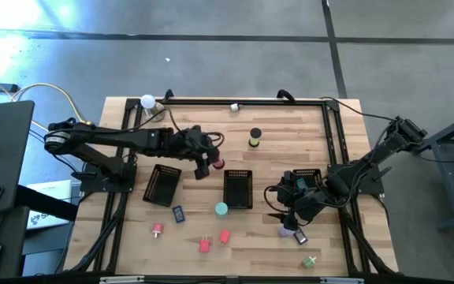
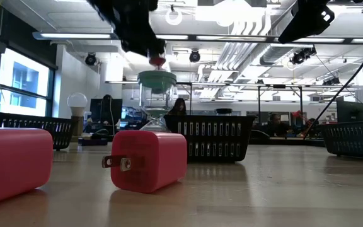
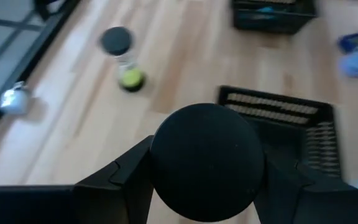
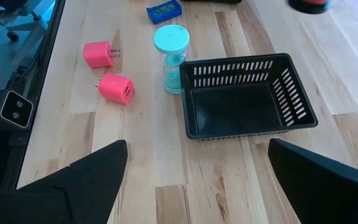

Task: Pick & Place Office items
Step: Put the pink hourglass into the middle black bin

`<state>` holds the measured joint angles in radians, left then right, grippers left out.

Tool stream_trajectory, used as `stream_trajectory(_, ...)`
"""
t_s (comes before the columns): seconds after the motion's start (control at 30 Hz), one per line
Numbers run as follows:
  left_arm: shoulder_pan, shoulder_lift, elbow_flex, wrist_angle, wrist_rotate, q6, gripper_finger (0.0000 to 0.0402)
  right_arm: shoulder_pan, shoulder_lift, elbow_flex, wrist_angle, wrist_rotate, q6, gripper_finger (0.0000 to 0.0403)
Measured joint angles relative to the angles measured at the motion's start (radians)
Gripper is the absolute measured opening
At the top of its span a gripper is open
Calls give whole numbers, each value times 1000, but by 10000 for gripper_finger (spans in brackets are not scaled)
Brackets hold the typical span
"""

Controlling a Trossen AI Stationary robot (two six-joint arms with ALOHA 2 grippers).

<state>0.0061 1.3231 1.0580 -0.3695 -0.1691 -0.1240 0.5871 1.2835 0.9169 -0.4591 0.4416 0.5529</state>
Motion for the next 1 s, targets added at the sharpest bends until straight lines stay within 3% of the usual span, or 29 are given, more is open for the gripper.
stream_trajectory(0.43, -129, 17, 10, 57, 21, -64, 200, 0, 0, 0, 0, 0, 0, 380)
stream_trajectory(1.0, -133, 227, 143, 62, 45, -4, 202, 0, 0, 0, 22, 0, 0, 380)
